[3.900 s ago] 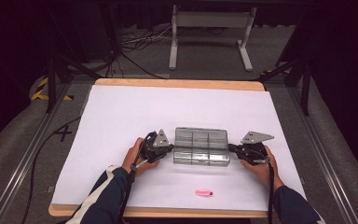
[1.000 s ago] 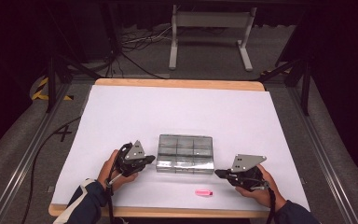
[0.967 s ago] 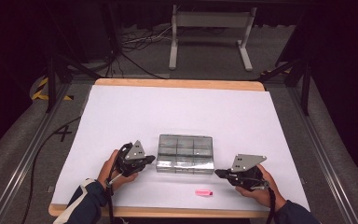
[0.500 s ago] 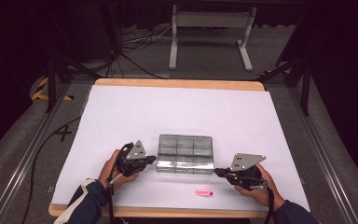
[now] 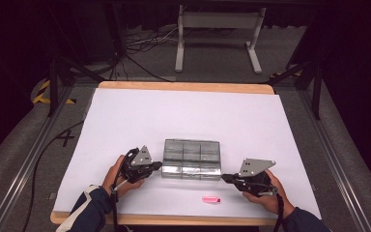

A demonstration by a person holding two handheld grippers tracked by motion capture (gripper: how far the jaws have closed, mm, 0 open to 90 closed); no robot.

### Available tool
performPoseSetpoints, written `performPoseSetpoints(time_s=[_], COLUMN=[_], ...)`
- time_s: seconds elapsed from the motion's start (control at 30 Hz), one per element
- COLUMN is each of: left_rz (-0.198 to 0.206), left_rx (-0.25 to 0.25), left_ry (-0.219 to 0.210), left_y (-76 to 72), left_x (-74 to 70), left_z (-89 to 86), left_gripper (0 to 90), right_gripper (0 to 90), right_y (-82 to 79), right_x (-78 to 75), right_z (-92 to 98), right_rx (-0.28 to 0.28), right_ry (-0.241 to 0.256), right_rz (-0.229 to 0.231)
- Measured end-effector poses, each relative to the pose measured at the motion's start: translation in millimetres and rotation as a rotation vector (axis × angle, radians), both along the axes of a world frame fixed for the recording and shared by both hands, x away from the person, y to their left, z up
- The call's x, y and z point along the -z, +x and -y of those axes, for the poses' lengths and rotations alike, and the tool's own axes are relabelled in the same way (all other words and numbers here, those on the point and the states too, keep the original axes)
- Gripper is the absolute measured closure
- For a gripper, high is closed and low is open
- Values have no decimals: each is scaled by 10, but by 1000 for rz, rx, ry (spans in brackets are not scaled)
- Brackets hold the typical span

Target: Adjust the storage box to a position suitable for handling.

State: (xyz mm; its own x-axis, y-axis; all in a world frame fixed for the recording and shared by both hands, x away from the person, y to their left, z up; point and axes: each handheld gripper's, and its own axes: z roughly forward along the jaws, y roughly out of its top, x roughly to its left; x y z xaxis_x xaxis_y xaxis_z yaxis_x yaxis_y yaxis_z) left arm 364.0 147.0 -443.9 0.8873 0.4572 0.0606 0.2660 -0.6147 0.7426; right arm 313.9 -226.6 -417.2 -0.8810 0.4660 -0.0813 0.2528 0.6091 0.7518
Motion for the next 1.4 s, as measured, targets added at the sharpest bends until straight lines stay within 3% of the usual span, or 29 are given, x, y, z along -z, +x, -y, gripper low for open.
performPoseSetpoints(time_s=[0.27,0.47,0.6,1.0,1.4], left_rz=[-8,-22,-14,-30,-33], left_rx=[0,-7,10,37,47], left_ry=[8,-8,-4,-33,-19], left_y=[14,51,-4,-70,-135], left_x=[18,30,11,-39,-42], left_z=[6,-19,-32,-88,-102], left_gripper=[900,900,900,893,880], right_gripper=[900,900,900,900,900], right_y=[10,45,40,107,143], right_x=[2,16,-3,23,29], right_z=[4,-11,-18,-5,-3], right_rx=[7,-3,-2,-13,-12], right_ry=[7,14,-13,7,13], right_rz=[21,9,20,26,24])
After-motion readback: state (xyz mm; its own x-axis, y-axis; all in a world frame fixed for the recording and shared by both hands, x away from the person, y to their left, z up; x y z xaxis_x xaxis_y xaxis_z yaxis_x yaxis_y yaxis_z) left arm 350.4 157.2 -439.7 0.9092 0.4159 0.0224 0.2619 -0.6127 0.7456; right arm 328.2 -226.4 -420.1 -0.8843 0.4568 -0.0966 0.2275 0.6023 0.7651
